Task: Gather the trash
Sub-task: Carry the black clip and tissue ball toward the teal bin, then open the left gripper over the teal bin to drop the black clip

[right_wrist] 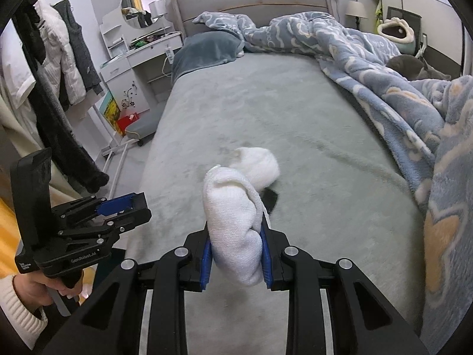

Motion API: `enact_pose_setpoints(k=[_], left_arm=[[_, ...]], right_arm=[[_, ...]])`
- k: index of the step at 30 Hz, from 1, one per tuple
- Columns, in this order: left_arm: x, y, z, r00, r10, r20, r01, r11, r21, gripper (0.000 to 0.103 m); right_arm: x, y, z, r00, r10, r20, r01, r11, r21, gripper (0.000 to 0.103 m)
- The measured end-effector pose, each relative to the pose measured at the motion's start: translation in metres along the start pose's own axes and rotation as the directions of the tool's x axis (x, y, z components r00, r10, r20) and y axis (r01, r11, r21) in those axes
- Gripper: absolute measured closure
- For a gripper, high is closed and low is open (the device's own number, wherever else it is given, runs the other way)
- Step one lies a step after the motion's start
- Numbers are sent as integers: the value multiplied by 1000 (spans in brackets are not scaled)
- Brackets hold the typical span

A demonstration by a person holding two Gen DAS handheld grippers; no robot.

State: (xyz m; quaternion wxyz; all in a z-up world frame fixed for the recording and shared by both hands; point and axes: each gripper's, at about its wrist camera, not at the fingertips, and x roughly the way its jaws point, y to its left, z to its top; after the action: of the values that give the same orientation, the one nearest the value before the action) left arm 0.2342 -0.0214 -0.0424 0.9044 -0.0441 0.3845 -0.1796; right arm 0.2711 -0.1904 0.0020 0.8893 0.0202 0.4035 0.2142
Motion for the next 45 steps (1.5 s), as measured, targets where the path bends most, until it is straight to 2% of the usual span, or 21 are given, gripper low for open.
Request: enact_pose_setpoints(k=[11,16,23,33,35,37,40,45], left_arm=[[-29,25,-43,998,45,-38,-49,995,-91,61],[-42,42,-70,996,66,-60,-75,983,-170,61],[-54,68,-103,987,111,-116,-134,965,-224,61],[-58,104,-140,955,177,-238,-238,936,-260,61],[-55,112,-147,943,188,-273,-261,929,-262,61],[-51,121,-156,921,202,-334,-297,918,-262,61],[-51,135,-169,904,185,-385,-310,904,-296,61],[-55,150,-181,899,145,-414,-299,893,-337,58]], right_arm=[[-11,49,-16,998,66,3,-66,998,11,76],[-15,74,-24,996,94,6,-94,996,5,76],[-14,106,-33,992,129,-4,-129,992,-6,76],[-2,155,-35,986,162,-41,-164,985,-59,76],[2,164,-35,984,171,-49,-174,983,-67,76],[6,171,-35,982,179,-54,-182,980,-79,76],[14,181,-36,980,186,-74,-192,977,-88,76],[29,200,-41,975,189,-118,-203,972,-116,76]])
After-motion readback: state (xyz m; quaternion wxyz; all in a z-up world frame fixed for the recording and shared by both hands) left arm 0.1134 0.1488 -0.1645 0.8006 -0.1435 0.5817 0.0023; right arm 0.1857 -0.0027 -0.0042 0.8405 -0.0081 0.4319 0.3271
